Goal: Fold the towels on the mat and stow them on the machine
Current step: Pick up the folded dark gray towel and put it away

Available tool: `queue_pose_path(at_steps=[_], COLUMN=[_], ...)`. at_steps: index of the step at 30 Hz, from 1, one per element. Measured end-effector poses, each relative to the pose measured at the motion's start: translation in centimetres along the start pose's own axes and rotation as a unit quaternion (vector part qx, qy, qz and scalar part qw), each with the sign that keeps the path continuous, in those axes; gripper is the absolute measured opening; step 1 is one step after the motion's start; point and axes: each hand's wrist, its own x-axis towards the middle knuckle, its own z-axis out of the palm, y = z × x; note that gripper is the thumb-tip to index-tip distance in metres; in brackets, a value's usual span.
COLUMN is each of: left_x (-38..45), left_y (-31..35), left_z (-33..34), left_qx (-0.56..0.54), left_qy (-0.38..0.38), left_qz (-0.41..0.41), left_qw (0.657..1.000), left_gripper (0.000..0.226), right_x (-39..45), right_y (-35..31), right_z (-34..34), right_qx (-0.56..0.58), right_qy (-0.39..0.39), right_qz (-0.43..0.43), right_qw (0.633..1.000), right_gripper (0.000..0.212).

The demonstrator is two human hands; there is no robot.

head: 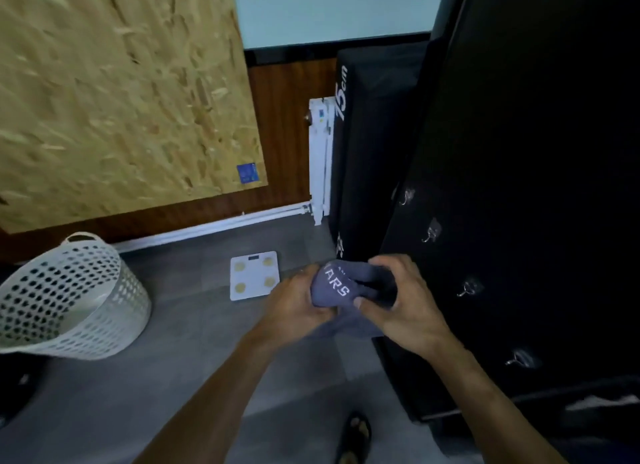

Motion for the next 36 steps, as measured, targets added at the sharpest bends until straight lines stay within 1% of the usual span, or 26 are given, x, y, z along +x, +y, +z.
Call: queue_pose_path(at_steps=[2,4,6,8,10,11,12,13,14,15,16,18,20,22,24,27,29,30,32,34,36], left_x=[3.2,6.1,9.0,11.7,15.1,17.1,19.2,21.3,23.4,25.3,27.2,30.8,34.3,37.5,40.0,42.7,44.1,44.6,45.5,45.7,45.0], left_y=[-0.3,-0.2,-0.5,-0.9,-1.0,-1.1,-1.2,-1.2,-1.3,-1.4,-1.7,-2.1,-2.3,-2.5,-2.9,-3.3,-3.0,-2.8,-2.7,-3.1,-3.8], left_z=[0.3,0.7,0.7,0.2,-0.6,-0.8,-0.8,-0.7,-0.2,0.0,0.5,1.2,1.7,2.8,4.6,7.5,9.5,10.5,12.7,14.7,16.2], left_qx=[0.001,0.012,-0.008,-0.075,-0.139,-0.146,-0.131,-0.089,-0.049,-0.015,0.000,-0.021,-0.021,-0.029,-0.058,-0.132,-0.227,-0.272,-0.322,-0.341,-0.352], left_qy=[-0.010,-0.019,-0.049,-0.111,-0.132,-0.147,-0.177,-0.222,-0.276,-0.330,-0.376,-0.438,-0.481,-0.511,-0.520,-0.508,-0.497,-0.481,-0.432,-0.401,-0.393], left_qz=[0.006,0.010,0.001,-0.010,-0.007,0.003,0.028,0.058,0.083,0.093,0.096,0.097,0.104,0.087,0.071,0.030,-0.036,-0.064,-0.107,-0.142,-0.171], left_qw=[1.000,1.000,0.999,0.991,0.981,0.978,0.975,0.969,0.956,0.939,0.922,0.893,0.870,0.855,0.849,0.851,0.836,0.831,0.835,0.839,0.832], left_gripper=[0.056,0.049,0.054,0.060,0.050,0.049,0.052,0.054,0.057,0.053,0.044,0.027,0.017,0.012,0.008,0.015,0.016,0.016,0.016,0.021,0.022], right_x=[2.4,5.0,7.9,10.2,12.3,13.2,14.1,14.8,15.5,16.2,16.9,18.1,18.9,19.7,20.6,22.3,23.7,24.4,25.7,26.9,27.7], right_y=[0.4,1.1,2.4,3.5,4.6,5.2,5.8,6.4,7.0,7.5,8.1,9.3,10.3,11.3,12.4,13.5,14.3,14.8,16.0,17.0,17.7], right_z=[0.8,1.5,1.9,1.7,1.2,1.0,0.9,0.8,0.8,0.9,1.0,1.2,1.7,2.5,3.8,5.7,6.7,7.1,7.7,8.4,9.5], right_qx=[0.087,0.124,0.142,0.151,0.146,0.139,0.131,0.119,0.114,0.113,0.118,0.146,0.168,0.187,0.198,0.207,0.185,0.168,0.140,0.128,0.126], right_qy=[-0.019,-0.024,-0.022,-0.024,-0.039,-0.052,-0.059,-0.062,-0.060,-0.052,-0.036,0.011,0.086,0.158,0.235,0.375,0.453,0.482,0.531,0.568,0.605], right_qz=[0.008,0.019,0.048,0.067,0.081,0.090,0.098,0.110,0.126,0.142,0.158,0.187,0.216,0.262,0.305,0.325,0.324,0.319,0.312,0.325,0.343], right_qw=[0.996,0.992,0.989,0.986,0.985,0.985,0.985,0.985,0.984,0.982,0.980,0.971,0.958,0.933,0.901,0.843,0.810,0.798,0.776,0.746,0.707], right_gripper=[0.038,0.029,0.019,0.017,0.019,0.019,0.019,0.019,0.019,0.019,0.020,0.025,0.024,0.025,0.027,0.021,0.019,0.019,0.022,0.025,0.026])
